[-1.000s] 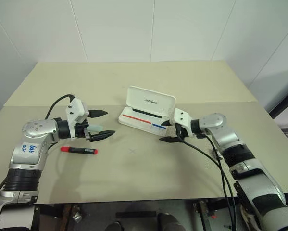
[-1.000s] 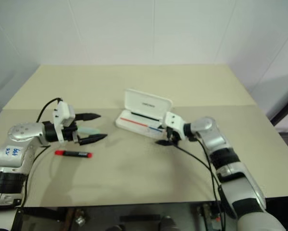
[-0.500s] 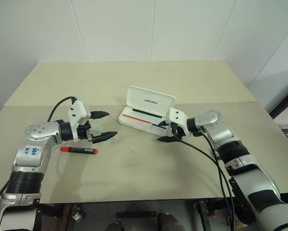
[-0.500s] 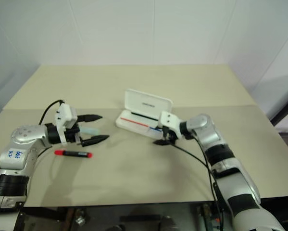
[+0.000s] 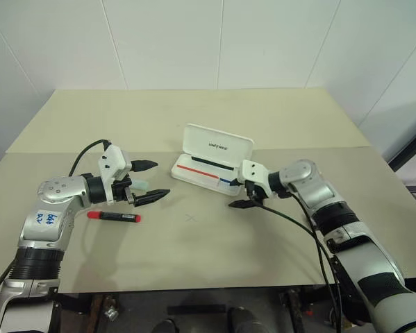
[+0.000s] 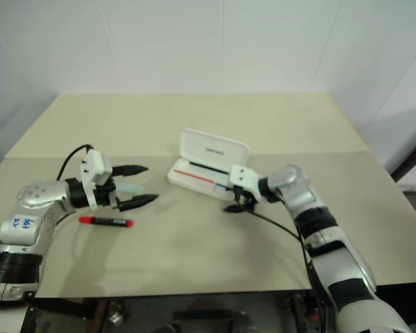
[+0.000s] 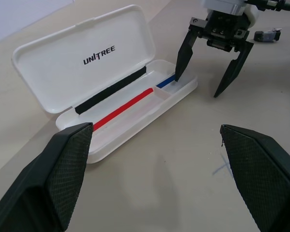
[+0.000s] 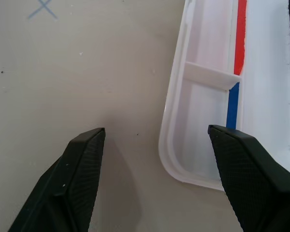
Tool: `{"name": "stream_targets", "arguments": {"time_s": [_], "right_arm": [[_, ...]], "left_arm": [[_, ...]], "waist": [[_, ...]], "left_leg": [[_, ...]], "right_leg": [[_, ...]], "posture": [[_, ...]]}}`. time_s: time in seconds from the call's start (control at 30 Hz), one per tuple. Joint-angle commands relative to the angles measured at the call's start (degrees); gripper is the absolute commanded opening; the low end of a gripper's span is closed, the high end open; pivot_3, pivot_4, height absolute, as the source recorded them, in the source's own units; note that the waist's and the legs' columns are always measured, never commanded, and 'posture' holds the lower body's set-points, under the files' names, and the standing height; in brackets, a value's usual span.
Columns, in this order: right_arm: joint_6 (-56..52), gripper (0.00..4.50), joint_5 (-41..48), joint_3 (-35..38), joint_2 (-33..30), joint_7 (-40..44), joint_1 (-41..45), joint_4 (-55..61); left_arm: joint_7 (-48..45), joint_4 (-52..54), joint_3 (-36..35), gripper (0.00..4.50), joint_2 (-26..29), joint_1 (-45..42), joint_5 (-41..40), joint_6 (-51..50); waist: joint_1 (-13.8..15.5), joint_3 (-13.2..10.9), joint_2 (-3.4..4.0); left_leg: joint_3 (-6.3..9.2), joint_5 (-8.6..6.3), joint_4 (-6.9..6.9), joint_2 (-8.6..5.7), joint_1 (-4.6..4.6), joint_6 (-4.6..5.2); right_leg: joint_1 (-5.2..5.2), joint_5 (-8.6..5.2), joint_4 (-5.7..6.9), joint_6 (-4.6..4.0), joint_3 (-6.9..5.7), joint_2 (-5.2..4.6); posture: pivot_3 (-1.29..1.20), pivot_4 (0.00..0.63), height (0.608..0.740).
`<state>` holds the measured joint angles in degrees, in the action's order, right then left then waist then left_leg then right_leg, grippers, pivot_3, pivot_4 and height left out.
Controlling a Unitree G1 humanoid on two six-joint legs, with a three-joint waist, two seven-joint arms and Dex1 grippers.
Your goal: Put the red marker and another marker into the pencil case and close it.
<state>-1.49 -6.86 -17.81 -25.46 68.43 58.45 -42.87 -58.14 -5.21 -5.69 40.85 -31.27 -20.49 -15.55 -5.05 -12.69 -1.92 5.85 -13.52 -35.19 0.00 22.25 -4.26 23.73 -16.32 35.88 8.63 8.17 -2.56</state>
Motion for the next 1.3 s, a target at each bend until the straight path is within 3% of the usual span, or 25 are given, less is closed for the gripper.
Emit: {"name": "stream_targets", "arguments": {"time_s": [0.03, 0.23, 0.27, 0.5, 0.7, 1.0, 1.3], "right_arm": [[2.22, 2.30, -2.65, -1.47, 0.39, -1.21, 1.89, -3.89], [4.78, 0.19, -3.90, -2.01, 1.94, -1.20, 4.79, -6.94], [5.04, 0.07, -4.02, -2.03, 2.19, -1.31, 5.17, -7.03], [5.71, 0.02, -4.08, -1.55, 3.17, -1.17, 6.28, -6.40], [3.37, 0.02, -2.50, -1.18, 1.65, 3.77, 5.30, -1.79], [-10.69, 0.02, -0.06, -0.96, -5.43, 10.80, -5.28, 24.12], [-23.32, 0.02, 0.92, -0.35, -12.00, 8.90, -16.57, 44.03]], "left_arm": [[0.52, 1.24, -1.11, 4.50, -0.11, -1.57, -0.77, 0.63], [0.63, 0.84, -1.01, 4.50, -0.47, -2.26, -0.51, 0.92], [0.68, 0.83, -1.01, 4.50, -0.52, -2.34, -0.49, 0.99], [1.07, 0.56, -1.21, 4.50, -0.72, -2.53, -0.41, 1.55], [0.84, 0.48, -1.28, 4.50, -0.43, -2.57, -0.59, 1.75], [-2.59, 1.99, -3.00, 4.50, 1.21, 1.14, -2.46, 2.16], [-2.76, 2.61, -3.06, 4.50, 1.13, 3.72, -2.37, 2.41]], "waist": [[0.00, 0.00, 0.00], [-0.16, 0.03, -0.04], [-0.34, 0.04, -0.07], [-1.37, 0.04, -0.06], [-1.40, 0.03, -0.06], [-1.16, 0.03, -0.05], [-0.62, 0.03, -0.05]], "left_leg": [[0.00, 0.00, 0.00, 0.00, 0.00, 0.00], [0.00, 0.00, 0.00, 0.00, 0.00, -0.01], [0.00, 0.00, -0.01, 0.00, -0.06, -0.01], [0.04, 0.15, -0.05, -0.01, -0.08, -0.05], [0.05, 0.14, -0.01, -0.01, -0.05, -0.06], [0.09, 0.11, 0.04, -0.01, 0.05, -0.09], [0.08, 0.11, 0.01, -0.01, 0.03, -0.09]], "right_leg": [[0.00, 0.00, 0.01, 0.00, 0.00, 0.00], [0.00, 0.00, 0.01, 0.00, 0.00, 0.00], [-0.06, 0.00, 0.01, 0.00, 0.00, 0.00], [-0.06, 0.11, 0.11, -0.02, 0.00, 0.02], [-0.04, 0.11, 0.06, -0.01, 0.00, 0.01], [0.03, 0.07, 0.02, 0.00, -0.04, 0.00], [0.02, 0.05, 0.04, -0.02, -0.04, 0.01]], "posture": [[0.00, 0.150, 0.740], [0.00, 0.150, 0.740], [0.00, 0.150, 0.740], [0.00, 0.150, 0.740], [0.00, 0.150, 0.740], [0.00, 0.150, 0.740], [0.00, 0.150, 0.740]]}}
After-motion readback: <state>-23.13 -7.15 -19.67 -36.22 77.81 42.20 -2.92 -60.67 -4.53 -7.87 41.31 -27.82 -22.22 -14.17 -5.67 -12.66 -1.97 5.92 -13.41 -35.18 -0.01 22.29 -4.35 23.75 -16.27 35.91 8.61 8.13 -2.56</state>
